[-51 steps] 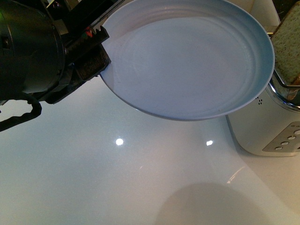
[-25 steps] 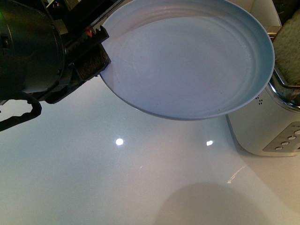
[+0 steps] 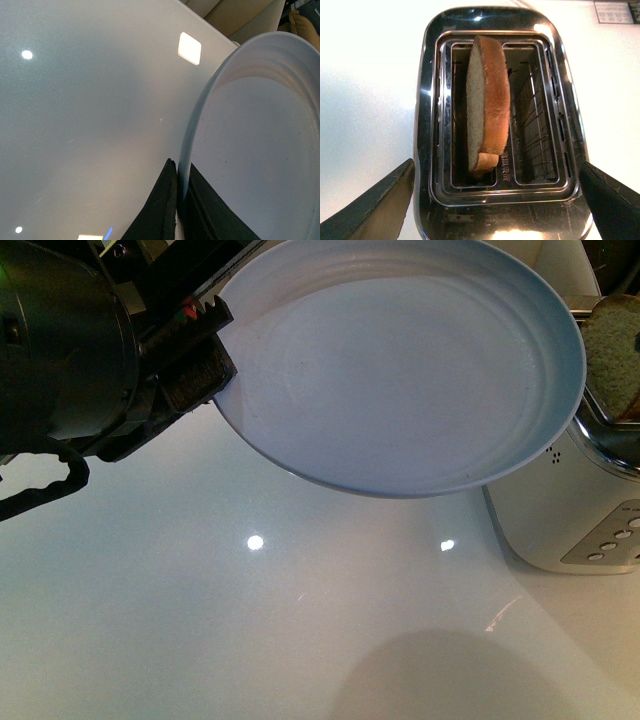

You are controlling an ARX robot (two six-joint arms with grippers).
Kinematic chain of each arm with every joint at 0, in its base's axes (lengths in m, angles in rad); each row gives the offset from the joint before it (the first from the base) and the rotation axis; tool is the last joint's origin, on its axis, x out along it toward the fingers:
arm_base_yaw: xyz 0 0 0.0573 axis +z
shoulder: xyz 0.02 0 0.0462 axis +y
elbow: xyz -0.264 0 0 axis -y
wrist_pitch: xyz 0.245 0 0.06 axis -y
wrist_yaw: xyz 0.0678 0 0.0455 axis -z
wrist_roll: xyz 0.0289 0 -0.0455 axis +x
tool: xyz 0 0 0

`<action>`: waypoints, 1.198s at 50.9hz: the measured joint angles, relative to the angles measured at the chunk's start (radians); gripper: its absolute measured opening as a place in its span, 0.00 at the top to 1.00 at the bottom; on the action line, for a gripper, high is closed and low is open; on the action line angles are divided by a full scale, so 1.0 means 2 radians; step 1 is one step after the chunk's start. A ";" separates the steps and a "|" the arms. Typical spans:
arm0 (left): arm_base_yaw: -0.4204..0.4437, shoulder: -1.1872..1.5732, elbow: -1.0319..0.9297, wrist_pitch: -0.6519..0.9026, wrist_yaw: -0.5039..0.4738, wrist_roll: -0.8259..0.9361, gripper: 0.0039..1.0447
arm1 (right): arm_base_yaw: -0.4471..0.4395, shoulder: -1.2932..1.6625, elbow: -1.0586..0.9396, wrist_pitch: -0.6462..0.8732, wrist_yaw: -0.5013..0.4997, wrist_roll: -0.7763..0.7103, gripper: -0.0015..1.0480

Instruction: Left arm holds plate, right arm toasts bread

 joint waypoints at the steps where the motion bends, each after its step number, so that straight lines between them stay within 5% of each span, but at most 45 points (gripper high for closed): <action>1: 0.000 0.000 0.000 0.000 0.000 0.000 0.97 | -0.001 -0.004 -0.002 0.001 0.000 0.000 0.08; 22: 0.000 0.000 0.000 0.000 0.000 0.000 0.97 | -0.020 -0.153 -0.088 0.040 0.008 -0.014 0.11; 26: -0.001 0.000 0.000 0.000 0.000 0.000 0.97 | -0.049 -0.157 -0.165 0.236 -0.090 -0.015 0.27; 31: 0.000 0.000 0.000 0.000 -0.001 0.000 0.97 | -0.056 -0.178 -0.206 0.317 -0.100 -0.015 0.42; 42: -0.001 0.000 0.000 0.000 0.001 0.000 0.97 | -0.058 -0.229 -0.245 0.319 -0.101 -0.015 0.70; 49: -0.001 0.000 0.000 0.000 0.000 0.000 0.97 | -0.058 -0.272 -0.274 0.301 -0.101 -0.015 0.97; 61: -0.001 0.000 0.000 0.000 0.000 0.000 0.97 | -0.058 -0.345 -0.303 0.258 -0.101 -0.017 0.98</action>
